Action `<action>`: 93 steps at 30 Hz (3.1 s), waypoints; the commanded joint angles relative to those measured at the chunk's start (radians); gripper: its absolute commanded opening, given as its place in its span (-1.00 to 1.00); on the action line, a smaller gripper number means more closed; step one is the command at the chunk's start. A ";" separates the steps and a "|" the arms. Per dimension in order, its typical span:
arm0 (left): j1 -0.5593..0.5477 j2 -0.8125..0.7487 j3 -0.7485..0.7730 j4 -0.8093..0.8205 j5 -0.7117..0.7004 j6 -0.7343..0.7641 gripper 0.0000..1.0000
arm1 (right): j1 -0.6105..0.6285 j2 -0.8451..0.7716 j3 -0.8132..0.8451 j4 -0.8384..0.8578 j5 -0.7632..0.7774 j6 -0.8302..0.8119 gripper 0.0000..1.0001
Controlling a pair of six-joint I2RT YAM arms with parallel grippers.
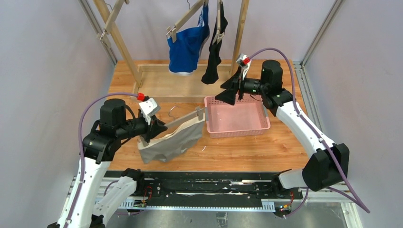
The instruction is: Remove the underwear clipped to the hanger
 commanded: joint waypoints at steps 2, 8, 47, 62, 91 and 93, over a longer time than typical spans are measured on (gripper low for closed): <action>-0.003 -0.003 -0.035 0.172 0.184 0.089 -1.00 | 0.008 0.023 0.015 0.166 -0.244 0.130 0.57; -0.003 0.075 -0.042 0.316 0.263 0.044 -1.00 | 0.038 0.015 0.029 0.127 -0.289 0.092 0.58; -0.002 0.058 0.011 0.317 0.216 0.006 -1.00 | 0.164 0.074 0.098 -0.012 -0.217 -0.028 -0.97; -0.003 0.085 0.079 0.322 0.193 -0.006 -0.99 | 0.164 -0.077 0.103 -0.109 0.177 -0.097 0.48; -0.002 -0.013 -0.219 1.047 0.056 -0.738 -1.00 | 0.278 -0.172 -0.361 0.935 0.473 0.519 0.26; -0.003 -0.019 -0.241 1.100 0.048 -0.786 -1.00 | 0.283 -0.133 -0.338 0.991 0.467 0.549 0.26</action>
